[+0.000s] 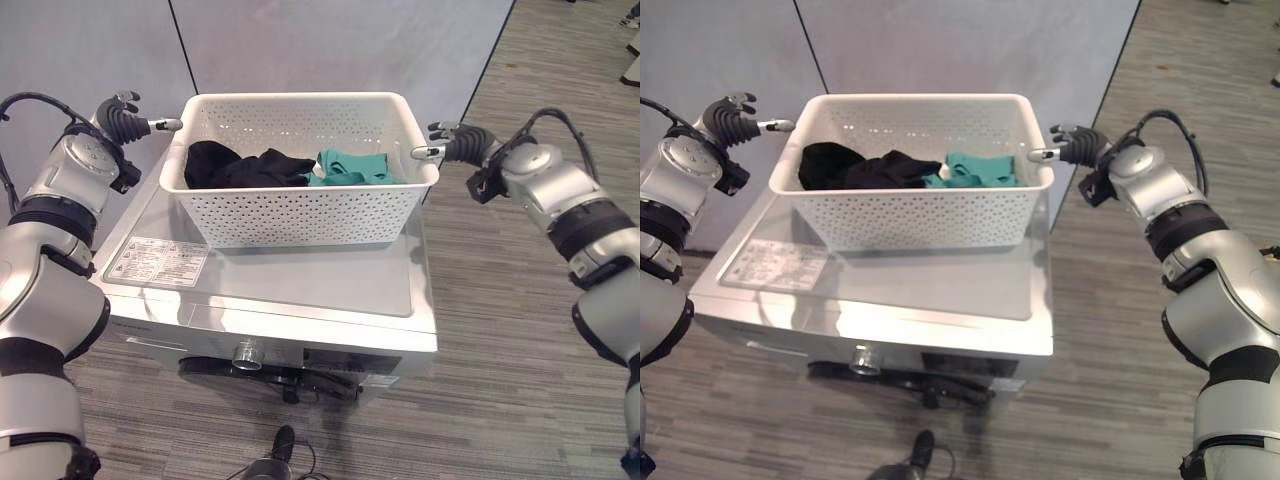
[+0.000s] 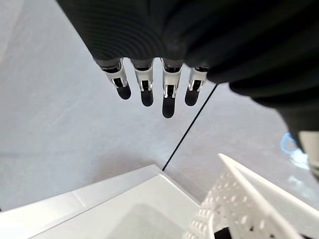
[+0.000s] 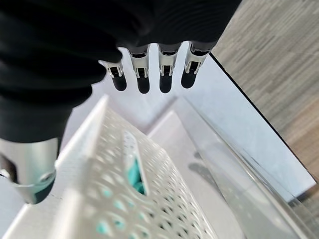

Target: Grab the laundry basket,head to the washer,open it,put in the laundry and shut it.

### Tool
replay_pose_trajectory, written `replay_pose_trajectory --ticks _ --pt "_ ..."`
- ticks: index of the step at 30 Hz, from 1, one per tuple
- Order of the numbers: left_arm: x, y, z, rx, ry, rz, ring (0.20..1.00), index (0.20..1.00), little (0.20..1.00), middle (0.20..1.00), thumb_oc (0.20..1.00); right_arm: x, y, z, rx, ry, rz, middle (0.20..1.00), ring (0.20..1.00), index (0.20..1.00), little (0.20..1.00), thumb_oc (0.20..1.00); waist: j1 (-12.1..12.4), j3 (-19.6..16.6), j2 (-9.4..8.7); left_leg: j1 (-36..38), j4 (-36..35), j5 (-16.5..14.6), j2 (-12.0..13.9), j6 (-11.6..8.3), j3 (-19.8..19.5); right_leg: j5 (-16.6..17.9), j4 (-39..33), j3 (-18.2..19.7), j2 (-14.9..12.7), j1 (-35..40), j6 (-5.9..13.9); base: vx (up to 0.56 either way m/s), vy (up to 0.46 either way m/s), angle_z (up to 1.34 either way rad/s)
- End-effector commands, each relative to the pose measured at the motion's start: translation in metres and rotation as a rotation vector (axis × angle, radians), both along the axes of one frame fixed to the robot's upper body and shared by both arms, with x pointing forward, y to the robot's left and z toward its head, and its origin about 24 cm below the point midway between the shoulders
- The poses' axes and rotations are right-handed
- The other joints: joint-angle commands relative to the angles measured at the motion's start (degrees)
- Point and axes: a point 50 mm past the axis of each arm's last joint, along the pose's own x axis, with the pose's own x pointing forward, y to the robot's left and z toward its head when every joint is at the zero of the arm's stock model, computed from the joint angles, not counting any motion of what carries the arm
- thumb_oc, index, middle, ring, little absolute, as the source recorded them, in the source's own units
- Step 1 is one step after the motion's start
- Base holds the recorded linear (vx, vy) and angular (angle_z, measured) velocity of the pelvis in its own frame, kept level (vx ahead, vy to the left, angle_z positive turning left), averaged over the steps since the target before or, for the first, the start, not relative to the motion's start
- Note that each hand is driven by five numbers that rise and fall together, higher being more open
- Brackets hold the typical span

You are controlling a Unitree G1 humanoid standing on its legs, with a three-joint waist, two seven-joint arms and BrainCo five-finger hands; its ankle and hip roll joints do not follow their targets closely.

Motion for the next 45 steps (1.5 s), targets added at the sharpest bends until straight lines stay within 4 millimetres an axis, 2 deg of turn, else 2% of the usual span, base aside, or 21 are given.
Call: replay_pose_trajectory --ticks 1,5,8,9,13,15,16,18,21,22,27,29,30,31,32,33,35,36,37,40,45 --pt "-0.014 0.022 0.042 0.017 -0.146 0.099 1.0 1.0 1.0 1.0 1.0 -0.005 -0.006 0.044 0.05 -0.152 -0.012 1.0 1.0 1.0 1.0 1.0 1.33 -4.35 0.81 7.1 1.52 -7.62 7.37 -3.33 2.92 4.4 3.61 0.3 -5.02 -5.83 5.67 0.0 0.0 0.0" --pt "-0.028 0.042 0.046 -0.008 -0.206 0.133 1.0 1.0 1.0 1.0 1.0 -0.018 -0.031 0.058 0.134 -0.234 -0.034 1.0 1.0 1.0 1.0 1.0 1.25 -4.45 0.85 7.49 1.5 -7.94 7.28 -3.3 3.31 4.38 3.37 0.43 -5.1 -5.53 5.77 0.01 0.009 -0.13" --pt "-0.047 0.057 0.058 -0.012 -0.327 0.115 1.0 1.0 1.0 1.0 1.0 -0.048 -0.085 0.058 0.158 -0.299 -0.119 1.0 1.0 1.0 1.0 1.0 1.2 -4.46 0.86 7.7 1.3 -8.22 7.3 -3.36 3.27 4.3 2.64 0.19 -5.31 -5.03 5.92 0.02 0.0 -0.07" --pt "-0.047 0.057 0.057 -0.012 -0.326 0.115 1.0 1.0 1.0 1.0 1.0 -0.048 -0.085 0.057 0.158 -0.297 -0.12 1.0 1.0 1.0 1.0 1.0 1.23 -4.52 0.82 7.72 1.3 -8.23 7.3 -3.36 3.27 4.3 2.62 0.19 -5.31 -5.0 5.92 0.0 0.0 0.0" --pt "-0.096 0.083 0.051 0.024 -0.457 0.108 1.0 1.0 1.0 1.0 1.0 -0.102 -0.145 0.026 0.183 -0.353 -0.24 1.0 1.0 1.0 1.0 1.0 1.03 -4.46 0.68 7.43 1.05 -8.47 7.28 -3.29 3.44 4.28 2.07 -0.06 -5.58 -5.2 5.96 0.0 -0.007 0.02" --pt "-0.14 0.111 0.01 0.018 -0.448 0.195 1.0 1.0 1.0 1.0 1.0 -0.14 -0.171 -0.012 0.221 -0.348 -0.314 1.0 1.0 1.0 1.0 1.0 1.41 -4.79 0.64 7.64 0.84 -8.9 7.22 -3.18 3.73 4.27 1.44 0.18 -5.75 -4.99 5.92 0.04 -0.01 -0.08" --pt "-0.144 0.112 0.007 0.016 -0.444 0.201 1.0 1.0 1.0 1.0 1.0 -0.141 -0.169 -0.012 0.217 -0.345 -0.309 1.0 1.0 1.0 1.0 1.0 1.17 -4.85 0.9 7.94 0.78 -9.16 7.3 -3.19 3.8 4.08 1.38 0.19 -5.68 -4.72 5.92 0.03 -0.005 -0.22" --pt "-0.187 0.139 -0.05 -0.098 -0.4 0.342 1.0 1.0 1.0 1.0 1.0 -0.168 -0.178 -0.045 0.221 -0.321 -0.364 1.0 1.0 1.0 1.0 1.0 0.83 -4.78 1.24 7.65 0.79 -9.18 6.96 -3.01 4.04 4.45 0.97 0.66 -6.0 -5.07 5.81 0.01 0.002 -0.3" --pt "-0.204 0.145 -0.076 -0.167 -0.382 0.401 1.0 1.0 1.0 1.0 1.0 -0.177 -0.178 -0.06 0.205 -0.298 -0.388 1.0 1.0 1.0 1.0 1.0 0.57 -4.84 1.45 8.04 0.78 -9.67 7.0 -2.95 4.19 4.18 0.79 0.82 -5.99 -4.75 5.77 0.01 -0.001 -0.16" --pt "-0.224 0.148 -0.117 -0.282 -0.33 0.472 1.0 1.0 1.0 1.0 1.0 -0.19 -0.179 -0.085 0.196 -0.253 -0.429 1.0 1.0 1.0 1.0 1.0 0.35 -4.7 1.74 7.97 0.82 -9.8 6.79 -2.72 4.23 4.22 0.64 1.14 -6.11 -4.82 5.62 0.02 0.002 -0.08" --pt "-0.264 0.116 -0.24 -0.791 -0.229 0.63 1.0 1.0 1.0 1.0 1.0 -0.217 -0.165 -0.177 0.362 -0.064 -0.55 1.0 1.0 1.0 1.0 1.0 0.08 -3.72 2.21 7.32 1.17 -9.62 6.26 -2.28 3.89 4.64 0.38 1.34 -6.38 -5.25 5.27 -0.01 -0.001 -0.01" --pt "-0.282 0.095 -0.291 -0.902 -0.071 0.719 1.0 1.0 1.0 1.0 1.0 -0.23 -0.155 -0.219 0.345 0.095 -0.593 1.0 1.0 1.0 1.0 1.0 -0.33 -3.43 2.34 6.9 1.35 -9.4 6.18 -2.22 4.02 4.81 0.31 1.49 -6.41 -5.72 5.12 -0.02 -0.004 0.02" --pt "-0.297 0.073 -0.335 -0.995 0.104 0.8 1.0 1.0 1.0 1.0 1.0 -0.237 -0.143 -0.25 0.404 0.207 -0.599 1.0 1.0 1.0 1.0 1.0 -0.82 -3.25 2.44 6.96 1.21 -9.5 6.26 -2.22 4.24 4.77 0.18 1.72 -6.34 -5.9 5.1 -0.04 -0.006 0.02" --pt "-0.296 0.074 -0.335 -0.996 0.102 0.798 1.0 1.0 1.0 1.0 1.0 -0.236 -0.143 -0.249 0.404 0.204 -0.598 1.0 1.0 1.0 1.0 1.0 -0.78 -3.17 2.4 6.58 1.39 -9.14 6.18 -2.21 4.24 5.13 0.28 1.79 -6.4 -6.25 5.08 0.0 0.0 0.0" --pt "-0.31 0.047 -0.37 -1.084 0.248 0.867 1.0 1.0 1.0 1.0 1.0 -0.244 -0.131 -0.285 0.409 0.353 -0.614 1.0 1.0 1.0 1.0 1.0 -1.0 -3.09 2.51 6.73 1.21 -9.28 6.26 -2.24 4.32 5.01 -0.05 1.96 -6.26 -6.15 5.04 -0.03 -0.015 -0.01" --pt "-0.315 0.033 -0.385 -1.115 0.316 0.906 1.0 1.0 1.0 1.0 1.0 -0.245 -0.121 -0.301 0.388 0.427 -0.607 1.0 1.0 1.0 1.0 1.0 -1.14 -3.1 2.46 6.63 1.25 -9.18 6.3 -2.26 4.44 5.08 -0.12 2.21 -6.18 -6.32 4.97 -0.01 -0.028 -0.04" --pt "-0.322 0.02 -0.397 -1.115 0.411 0.926 1.0 1.0 1.0 1.0 1.0 -0.25 -0.112 -0.32 0.376 0.512 -0.612 1.0 1.0 1.0 1.0 1.0 -1.3 -3.12 2.4 6.66 1.22 -9.19 6.4 -2.33 4.55 5.08 -0.37 2.41 -6.08 -6.32 4.91 0.0 -0.018 0.0" --pt "-0.331 0.003 -0.411 -1.164 0.494 0.981 1.0 1.0 1.0 1.0 1.0 -0.263 -0.095 -0.348 0.386 0.647 -0.633 1.0 1.0 1.0 1.0 1.0 -1.35 -3.34 2.33 6.56 1.29 -9.16 6.45 -2.4 4.55 5.1 -0.71 2.71 -5.84 -6.34 4.74 0.0 0.0 0.0" --pt "-0.331 0.003 -0.411 -1.164 0.493 0.981 1.0 1.0 1.0 1.0 1.0 -0.262 -0.095 -0.348 0.387 0.646 -0.632 1.0 1.0 1.0 1.0 1.0 -1.39 -3.27 2.31 6.58 1.29 -9.17 6.45 -2.41 4.53 5.1 -0.72 2.7 -5.84 -6.3 4.74 0.0 -0.044 -0.03" --pt "-0.341 -0.017 -0.423 -1.248 0.58 1.038 1.0 1.0 1.0 1.0 1.0 -0.295 -0.059 -0.392 0.328 0.92 -0.619 1.0 1.0 1.0 1.0 1.0 -0.86 -4.11 2.2 6.6 1.22 -9.1 6.7 -2.7 4.1 4.92 -1.68 2.59 -5.34 -5.77 4.3 0.03 -0.059 0.0" --pt "-0.348 -0.052 -0.435 -1.09 0.885 0.898 1.0 1.0 1.0 1.0 1.0 -0.311 -0.006 -0.417 0.317 1.085 -0.526 1.0 1.0 1.0 1.0 1.0 -1.04 -5.17 1.59 7.0 0.85 -8.75 7.53 -3.05 3.98 4.62 -2.36 3.23 -4.19 -5.13 3.49 0.03 -0.092 0.0"
